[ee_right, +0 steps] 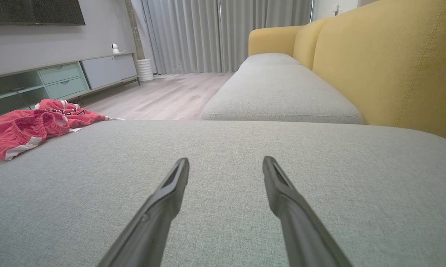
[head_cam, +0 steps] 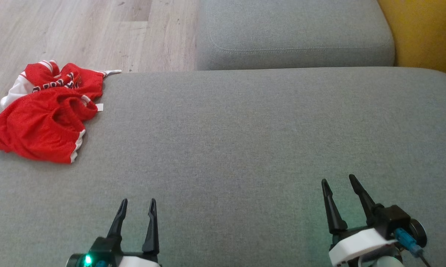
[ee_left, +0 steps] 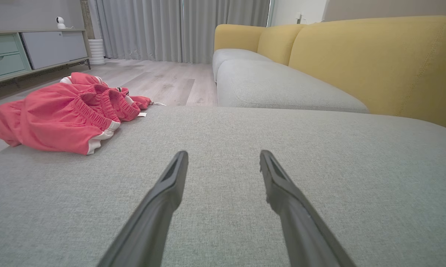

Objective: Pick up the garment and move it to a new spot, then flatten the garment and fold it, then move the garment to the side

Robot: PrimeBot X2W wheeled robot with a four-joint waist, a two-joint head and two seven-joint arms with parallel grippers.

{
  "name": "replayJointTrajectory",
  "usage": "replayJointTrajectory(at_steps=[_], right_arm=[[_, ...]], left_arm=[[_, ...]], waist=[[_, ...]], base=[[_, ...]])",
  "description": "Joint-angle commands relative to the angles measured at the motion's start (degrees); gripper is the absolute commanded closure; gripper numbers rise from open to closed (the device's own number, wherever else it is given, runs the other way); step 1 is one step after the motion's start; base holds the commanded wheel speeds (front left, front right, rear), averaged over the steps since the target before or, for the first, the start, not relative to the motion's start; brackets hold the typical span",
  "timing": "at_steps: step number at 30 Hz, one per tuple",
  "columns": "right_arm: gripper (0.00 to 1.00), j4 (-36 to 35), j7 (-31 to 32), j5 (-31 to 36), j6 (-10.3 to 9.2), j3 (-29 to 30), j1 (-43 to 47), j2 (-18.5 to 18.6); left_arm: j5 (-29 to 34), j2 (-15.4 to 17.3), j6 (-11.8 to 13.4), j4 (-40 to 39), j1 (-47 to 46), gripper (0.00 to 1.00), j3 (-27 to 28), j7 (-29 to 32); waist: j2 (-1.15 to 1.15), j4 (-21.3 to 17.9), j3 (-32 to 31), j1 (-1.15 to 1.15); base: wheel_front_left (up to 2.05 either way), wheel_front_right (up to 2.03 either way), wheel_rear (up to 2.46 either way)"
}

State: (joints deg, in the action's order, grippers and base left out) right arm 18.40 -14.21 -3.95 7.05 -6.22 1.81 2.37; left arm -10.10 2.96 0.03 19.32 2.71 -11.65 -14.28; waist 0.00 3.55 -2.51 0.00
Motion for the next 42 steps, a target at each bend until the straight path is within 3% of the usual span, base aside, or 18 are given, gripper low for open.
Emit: replayJointTrajectory(at_steps=[1,12,31,42], right_arm=[[0.00,-1.42,-0.79,0.01,0.44,-1.34,-2.72,0.51],[0.00,-1.26,-0.79,-0.02,0.44,-0.50,-2.59,0.51],[0.00,-2.46,-0.79,-1.36,0.44,-1.38,-2.92,0.51],[0.00,-1.90,-0.79,-1.30,0.44,-4.75,-4.84,0.51]], left_arm=[[-0.22,0.26,0.49,-1.49,-2.78,0.00,1.46,-0.72],[-0.55,0.19,0.50,-1.57,-3.17,0.00,1.17,-0.72],[-0.58,1.41,0.88,-3.20,-3.95,0.00,1.70,-0.72],[-1.13,1.90,2.36,-6.37,-1.85,0.00,4.19,-0.72]], waist=[[0.00,0.00,-0.02,0.00],[0.00,1.48,-0.14,0.00],[0.00,22.70,-0.56,0.00],[0.00,24.39,0.58,0.00]], base=[[0.00,0.00,0.00],[0.00,0.00,0.00],[0.00,0.00,0.00],[0.00,0.00,0.00]])
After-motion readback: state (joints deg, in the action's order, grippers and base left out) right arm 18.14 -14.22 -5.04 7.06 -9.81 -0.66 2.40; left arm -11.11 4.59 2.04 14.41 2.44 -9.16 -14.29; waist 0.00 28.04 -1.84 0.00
